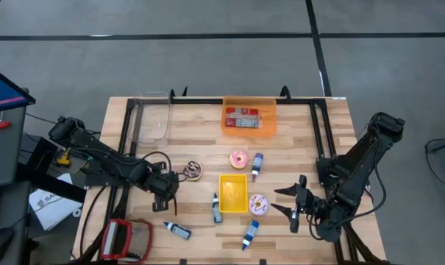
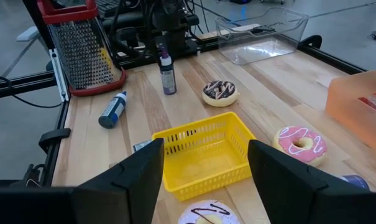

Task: Pick & Place Food Item
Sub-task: Put the left purple food coloring bottle into the transparent bin

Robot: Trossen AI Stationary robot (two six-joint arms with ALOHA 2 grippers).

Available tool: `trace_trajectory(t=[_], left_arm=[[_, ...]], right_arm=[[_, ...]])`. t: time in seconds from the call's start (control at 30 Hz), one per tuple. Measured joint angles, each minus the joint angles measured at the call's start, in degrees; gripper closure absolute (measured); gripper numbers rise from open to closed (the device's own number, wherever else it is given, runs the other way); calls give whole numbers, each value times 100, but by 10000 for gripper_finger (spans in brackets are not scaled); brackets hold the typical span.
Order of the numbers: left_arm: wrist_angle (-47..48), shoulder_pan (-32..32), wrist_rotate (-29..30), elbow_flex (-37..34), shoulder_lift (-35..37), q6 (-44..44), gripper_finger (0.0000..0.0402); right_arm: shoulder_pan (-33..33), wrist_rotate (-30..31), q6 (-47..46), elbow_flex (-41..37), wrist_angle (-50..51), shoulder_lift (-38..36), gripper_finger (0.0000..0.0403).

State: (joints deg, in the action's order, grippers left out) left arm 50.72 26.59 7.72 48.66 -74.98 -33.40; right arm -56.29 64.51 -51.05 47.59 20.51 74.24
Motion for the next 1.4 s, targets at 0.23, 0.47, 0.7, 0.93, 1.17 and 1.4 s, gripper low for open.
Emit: trace_trajectory(t=[0.23, 0.47, 0.7, 0.93, 1.17, 1.4], left_arm=[[-193, -2, 100, -23, -2, 5, 293], [-410, -124, 293, 23, -15, 211, 293], [-452, -782, 363, 790, -15, 1222, 293], [816, -2017, 591, 2299, -10, 2352, 293], [1912, -4093, 857, 3395, -7, 2803, 293], [1866, -6123, 589, 3557, -38, 2737, 293]], right_arm=[[0, 2, 0, 0, 0, 0, 177], [0, 2, -2, 0, -2, 0, 177], [11, 2, -2, 0, -2, 0, 177], [22, 13, 0, 0, -2, 2, 177], [20, 142, -2, 0, -2, 2, 177], [20, 189, 28, 0, 2, 2, 177]])
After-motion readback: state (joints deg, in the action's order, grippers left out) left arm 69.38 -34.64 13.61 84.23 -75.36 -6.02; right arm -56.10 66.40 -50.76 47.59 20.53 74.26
